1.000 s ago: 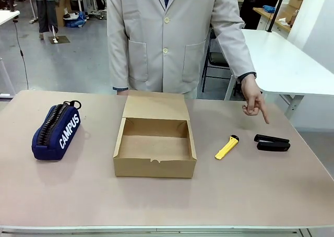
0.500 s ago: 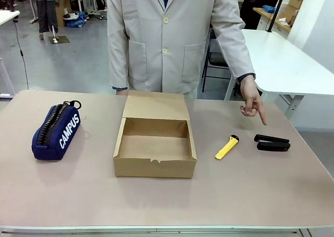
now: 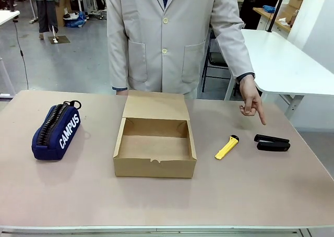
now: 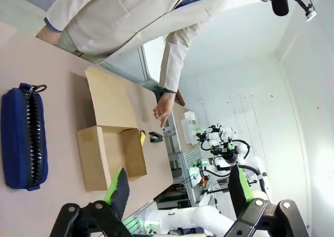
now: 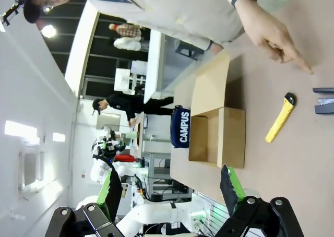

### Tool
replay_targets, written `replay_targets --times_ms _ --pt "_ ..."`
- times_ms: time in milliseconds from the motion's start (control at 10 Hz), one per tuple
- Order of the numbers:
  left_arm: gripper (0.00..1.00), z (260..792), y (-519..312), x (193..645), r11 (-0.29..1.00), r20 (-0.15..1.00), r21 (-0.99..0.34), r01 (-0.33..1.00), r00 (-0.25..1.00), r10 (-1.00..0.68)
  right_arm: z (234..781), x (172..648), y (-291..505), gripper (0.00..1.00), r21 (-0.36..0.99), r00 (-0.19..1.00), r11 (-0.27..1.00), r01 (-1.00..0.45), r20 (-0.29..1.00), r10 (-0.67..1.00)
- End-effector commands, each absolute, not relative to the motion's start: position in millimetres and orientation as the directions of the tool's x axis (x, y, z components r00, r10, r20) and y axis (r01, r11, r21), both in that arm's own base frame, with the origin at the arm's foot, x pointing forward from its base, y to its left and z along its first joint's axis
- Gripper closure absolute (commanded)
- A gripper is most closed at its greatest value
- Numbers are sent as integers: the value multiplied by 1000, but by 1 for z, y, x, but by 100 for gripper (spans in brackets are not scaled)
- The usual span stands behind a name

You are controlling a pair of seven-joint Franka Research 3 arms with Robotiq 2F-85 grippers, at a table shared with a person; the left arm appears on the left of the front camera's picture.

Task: Pack the item into the box.
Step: Pick up the item indicated by the person and place it inside the Mailer Box.

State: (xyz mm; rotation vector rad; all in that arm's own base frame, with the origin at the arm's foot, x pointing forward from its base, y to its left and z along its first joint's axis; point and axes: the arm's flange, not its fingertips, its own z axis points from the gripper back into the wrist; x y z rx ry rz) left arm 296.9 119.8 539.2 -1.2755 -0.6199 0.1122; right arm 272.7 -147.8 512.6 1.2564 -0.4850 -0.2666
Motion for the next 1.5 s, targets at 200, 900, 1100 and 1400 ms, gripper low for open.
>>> replay_targets --times_ms 200,900,1100,1400 --pt "0 541 120 300 295 391 -912 286 824 411 516 300 -62 0 445 771 663 -603 540 339" --pt "0 541 120 300 295 391 -912 286 824 411 512 298 -28 0 371 849 776 -511 359 387" --pt "0 541 120 300 295 391 -912 286 824 411 486 321 -44 0 71 616 634 -770 344 709" --pt "0 541 120 300 295 391 -912 286 824 411 474 312 -50 0 5 162 170 -985 333 929"
